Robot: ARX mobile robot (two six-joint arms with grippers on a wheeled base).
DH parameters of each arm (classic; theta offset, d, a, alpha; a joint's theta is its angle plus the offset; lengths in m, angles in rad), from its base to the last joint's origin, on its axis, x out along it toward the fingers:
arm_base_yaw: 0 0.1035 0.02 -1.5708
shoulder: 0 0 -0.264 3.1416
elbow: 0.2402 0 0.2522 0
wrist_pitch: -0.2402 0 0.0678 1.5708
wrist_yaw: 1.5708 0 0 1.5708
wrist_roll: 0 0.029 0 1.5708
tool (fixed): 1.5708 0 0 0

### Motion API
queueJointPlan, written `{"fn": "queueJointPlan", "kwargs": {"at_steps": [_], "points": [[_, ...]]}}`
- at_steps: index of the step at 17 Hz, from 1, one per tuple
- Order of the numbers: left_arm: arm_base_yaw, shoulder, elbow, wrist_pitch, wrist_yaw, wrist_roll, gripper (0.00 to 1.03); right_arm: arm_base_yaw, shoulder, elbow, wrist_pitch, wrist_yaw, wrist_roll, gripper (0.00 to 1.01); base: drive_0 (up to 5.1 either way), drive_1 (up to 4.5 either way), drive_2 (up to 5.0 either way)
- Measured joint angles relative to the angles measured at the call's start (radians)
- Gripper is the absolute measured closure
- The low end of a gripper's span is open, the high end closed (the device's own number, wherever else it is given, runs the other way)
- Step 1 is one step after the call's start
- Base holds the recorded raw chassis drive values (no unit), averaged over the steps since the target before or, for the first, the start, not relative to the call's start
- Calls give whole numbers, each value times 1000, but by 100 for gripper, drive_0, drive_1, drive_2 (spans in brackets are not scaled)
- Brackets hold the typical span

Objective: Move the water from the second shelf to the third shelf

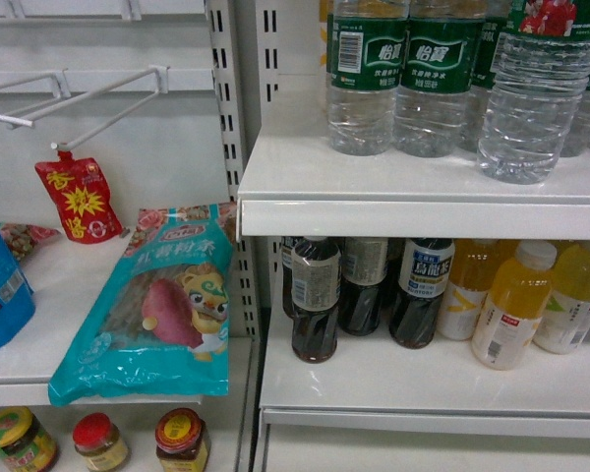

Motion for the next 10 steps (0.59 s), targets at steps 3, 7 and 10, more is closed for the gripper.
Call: {"fn": "queueJointPlan", "kwargs": {"at_steps": [3,7,10], "points": [[0,0,0,0,0,0,5,-91,-127,-156,61,-59,-6,53,0,0,0],[0,0,0,0,0,0,5,-82,-217,-288,50,-78,-7,96,0,0,0],[0,0,0,0,0,0,5,-82,-314,-317,1,-78,-11,99,0,0,0]]}}
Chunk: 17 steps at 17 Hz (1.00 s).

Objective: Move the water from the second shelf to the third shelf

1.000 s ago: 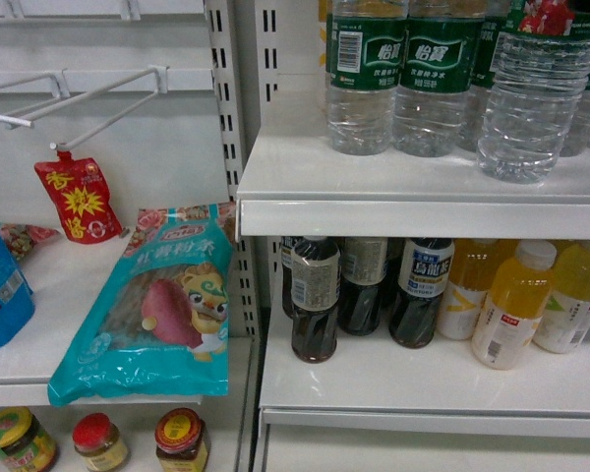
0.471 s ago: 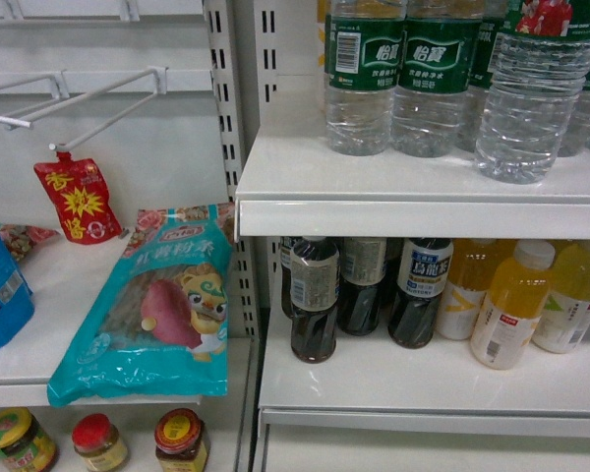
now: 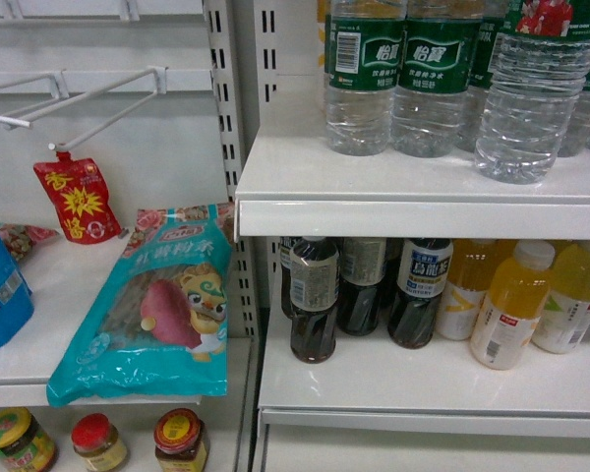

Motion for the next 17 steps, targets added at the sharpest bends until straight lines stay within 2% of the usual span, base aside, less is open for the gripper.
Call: {"fn": "queueJointPlan", "kwargs": {"at_steps": [4,5,17], "points": [[0,0,0,0,0,0,5,0,-114,-30,-81,0,0,99,0,0,0],[0,0,0,0,0,0,5,0,-120,-59,-38,0,0,99,0,0,0],[0,0,0,0,0,0,5,0,-348,-61,-276,0,0,99,0,0,0]]}}
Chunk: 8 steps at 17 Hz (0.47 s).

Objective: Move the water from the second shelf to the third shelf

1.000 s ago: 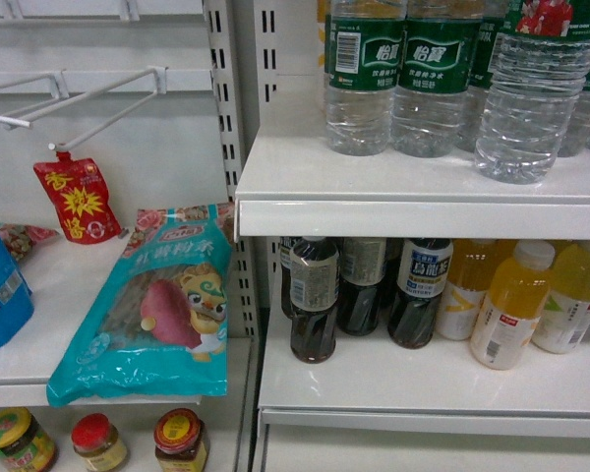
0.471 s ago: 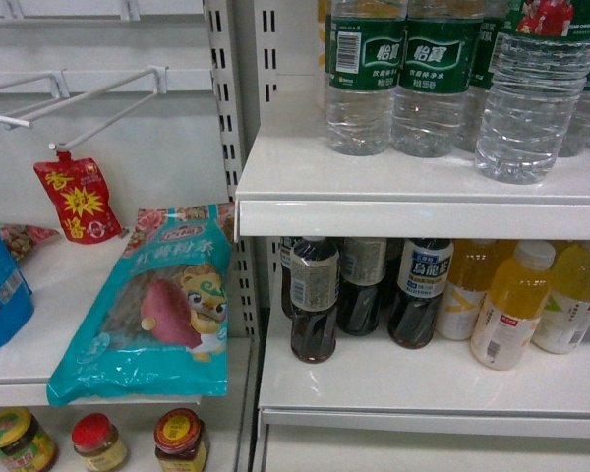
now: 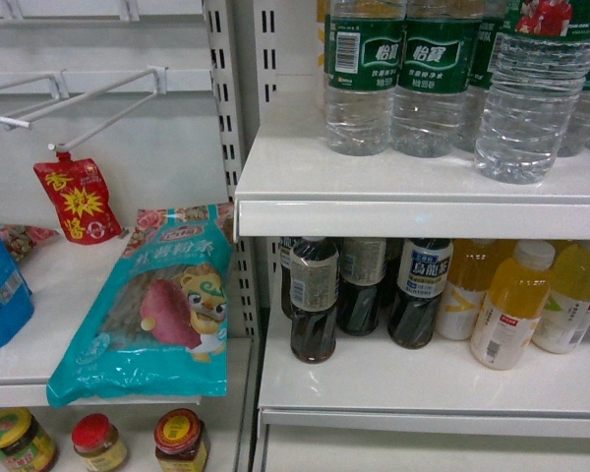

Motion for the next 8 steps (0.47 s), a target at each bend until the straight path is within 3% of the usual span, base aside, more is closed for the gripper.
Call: {"fn": "queueJointPlan", "kwargs": {"at_steps": [8], "points": [[0,0,0,0,0,0,5,0,-81,0,-84,0,0,99,0,0,0]]}}
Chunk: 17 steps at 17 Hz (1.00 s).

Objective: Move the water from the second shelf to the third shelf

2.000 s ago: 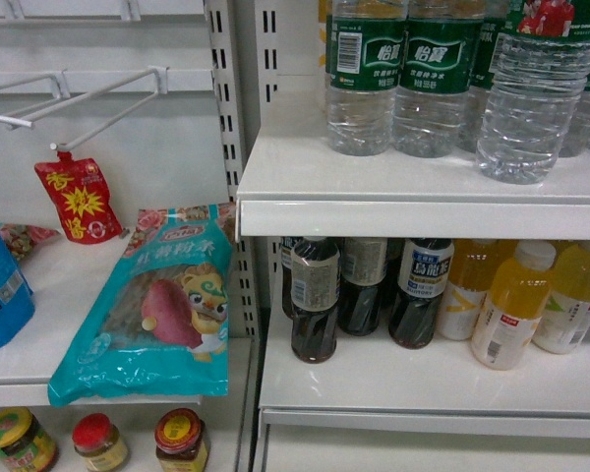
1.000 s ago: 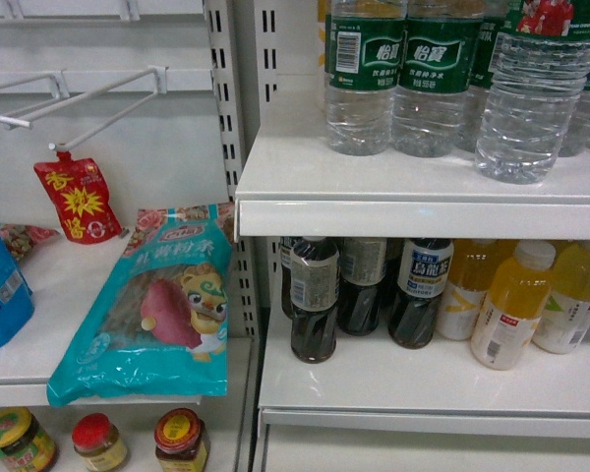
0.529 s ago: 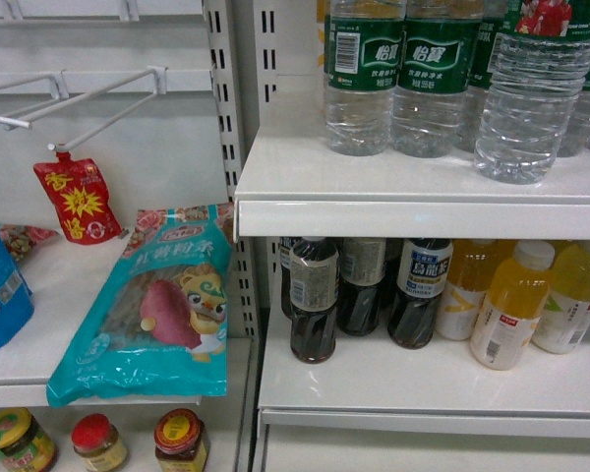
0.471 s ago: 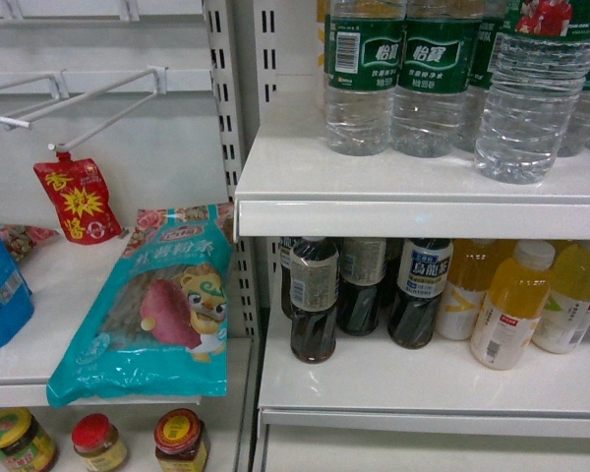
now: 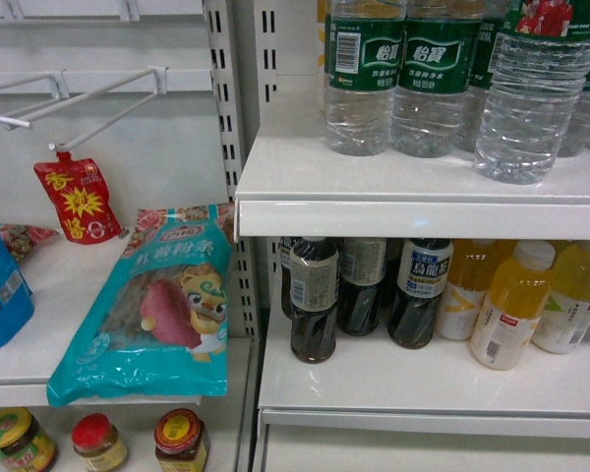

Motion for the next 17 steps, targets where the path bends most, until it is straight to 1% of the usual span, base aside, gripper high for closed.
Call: {"fn": "queueJointPlan", "kwargs": {"at_steps": [1,2,4,7,9,10,17], "points": [[0,0,0,0,0,0,5,0,-71,0,-114,0,0,99,0,0,0],[0,0,0,0,-2,0,5,0,-132,0,-171,1,0,99,0,0,0],[0,0,0,0,0,0,5,0,-158,3,-143,0,0,99,0,0,0],[0,0,0,0,-1,0,5,0,-157,0,-172,1,0,99,0,0,0],[0,0,0,0,0,0,5,0,-159,0,-163,1,0,99,0,0,0],[0,0,0,0,0,0,5,0,-159,0,-163,1,0,96,0,0,0],[0,0,0,0,0,0,5,0,-159,0,-163,1,0,8,0,0,0]]}}
